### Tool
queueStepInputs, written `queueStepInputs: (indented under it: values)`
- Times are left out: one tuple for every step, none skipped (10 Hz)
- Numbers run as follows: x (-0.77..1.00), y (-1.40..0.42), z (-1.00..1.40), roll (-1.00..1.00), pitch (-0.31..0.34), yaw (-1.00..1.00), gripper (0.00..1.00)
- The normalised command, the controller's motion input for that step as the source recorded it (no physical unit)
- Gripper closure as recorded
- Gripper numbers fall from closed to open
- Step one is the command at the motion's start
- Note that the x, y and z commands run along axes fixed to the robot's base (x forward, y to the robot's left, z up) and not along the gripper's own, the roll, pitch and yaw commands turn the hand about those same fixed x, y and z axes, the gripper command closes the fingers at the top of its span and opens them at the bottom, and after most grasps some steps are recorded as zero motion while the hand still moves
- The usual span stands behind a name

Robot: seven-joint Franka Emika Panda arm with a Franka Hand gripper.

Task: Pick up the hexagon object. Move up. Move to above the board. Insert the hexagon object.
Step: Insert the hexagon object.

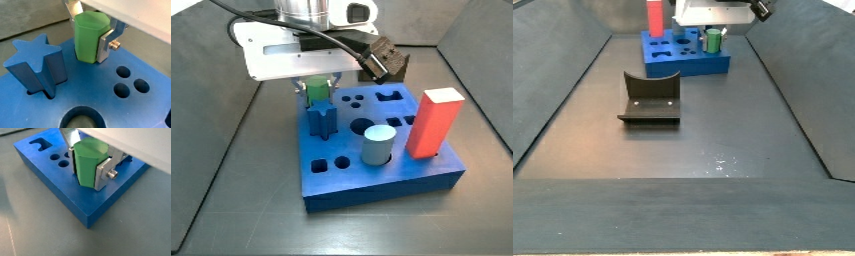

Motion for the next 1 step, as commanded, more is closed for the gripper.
queueStepInputs:
  values:
    - [0.00,0.00,0.00,0.00,0.000,0.00,1.00]
